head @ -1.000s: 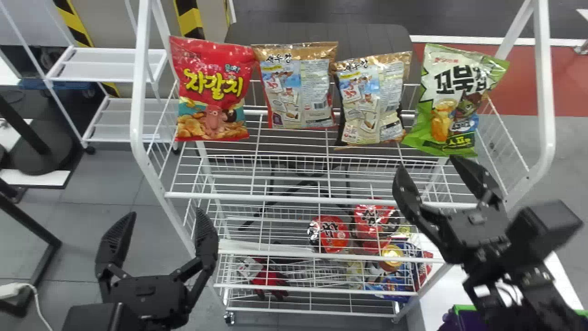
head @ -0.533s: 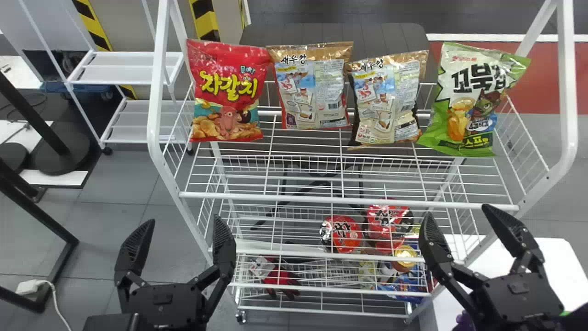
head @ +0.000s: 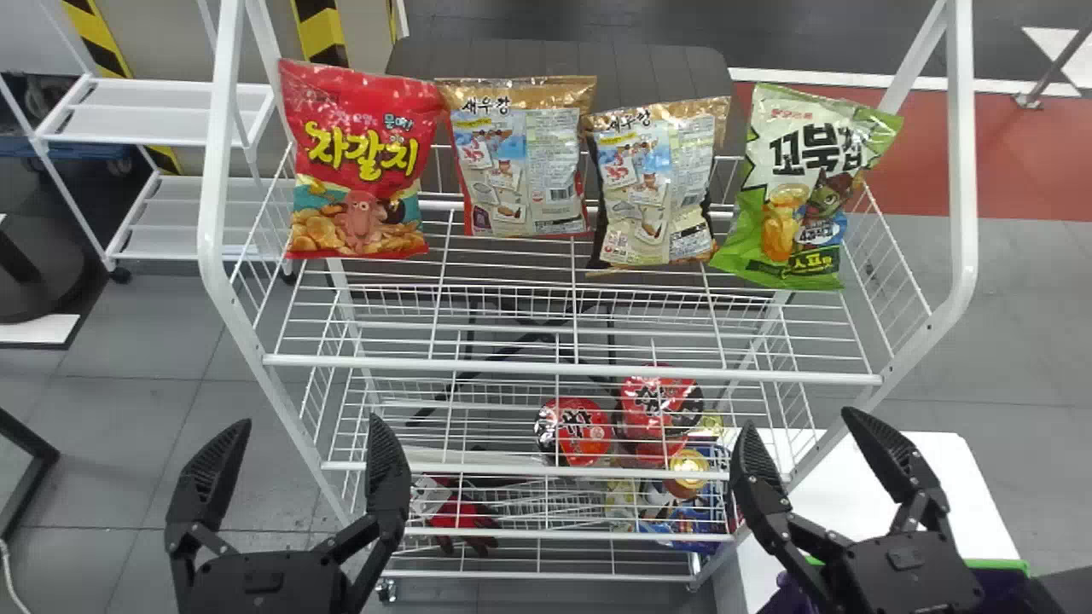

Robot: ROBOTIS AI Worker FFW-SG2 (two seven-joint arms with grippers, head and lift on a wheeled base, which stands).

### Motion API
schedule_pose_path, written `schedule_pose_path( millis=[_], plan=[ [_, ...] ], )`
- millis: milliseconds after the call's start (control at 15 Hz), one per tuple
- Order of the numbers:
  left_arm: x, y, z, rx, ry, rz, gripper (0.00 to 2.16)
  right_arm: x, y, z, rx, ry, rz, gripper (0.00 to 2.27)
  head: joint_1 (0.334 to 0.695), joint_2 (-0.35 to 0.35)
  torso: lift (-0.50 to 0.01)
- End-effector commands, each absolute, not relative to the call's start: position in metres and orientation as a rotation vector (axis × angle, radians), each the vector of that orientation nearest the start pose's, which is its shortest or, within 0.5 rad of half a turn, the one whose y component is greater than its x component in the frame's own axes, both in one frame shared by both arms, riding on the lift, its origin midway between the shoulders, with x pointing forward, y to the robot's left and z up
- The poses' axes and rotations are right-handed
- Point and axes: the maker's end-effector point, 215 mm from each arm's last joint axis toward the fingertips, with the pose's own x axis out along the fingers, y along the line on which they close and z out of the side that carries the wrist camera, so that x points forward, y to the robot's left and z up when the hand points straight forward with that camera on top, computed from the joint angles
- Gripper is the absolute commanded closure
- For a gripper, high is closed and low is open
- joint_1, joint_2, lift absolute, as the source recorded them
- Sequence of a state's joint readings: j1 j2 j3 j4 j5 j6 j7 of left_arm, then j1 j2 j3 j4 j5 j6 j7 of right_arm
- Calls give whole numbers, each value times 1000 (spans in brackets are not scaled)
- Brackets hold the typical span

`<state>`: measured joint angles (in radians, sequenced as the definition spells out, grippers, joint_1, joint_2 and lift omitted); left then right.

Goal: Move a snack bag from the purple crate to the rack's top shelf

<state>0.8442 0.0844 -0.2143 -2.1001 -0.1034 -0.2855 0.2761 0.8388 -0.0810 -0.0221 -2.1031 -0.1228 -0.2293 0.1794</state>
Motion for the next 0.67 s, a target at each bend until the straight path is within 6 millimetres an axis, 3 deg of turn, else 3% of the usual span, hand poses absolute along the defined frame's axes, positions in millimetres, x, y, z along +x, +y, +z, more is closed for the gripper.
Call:
schedule_pose_path(
  millis=[0,600],
  plan=[
    [323,173,-353,4,28,38,90,333,-210,-367,51,74,188,167,695,-62,0],
    [324,174,-348,10,30,40,87,333,-210,-361,39,73,194,167,695,-64,0]
  ],
)
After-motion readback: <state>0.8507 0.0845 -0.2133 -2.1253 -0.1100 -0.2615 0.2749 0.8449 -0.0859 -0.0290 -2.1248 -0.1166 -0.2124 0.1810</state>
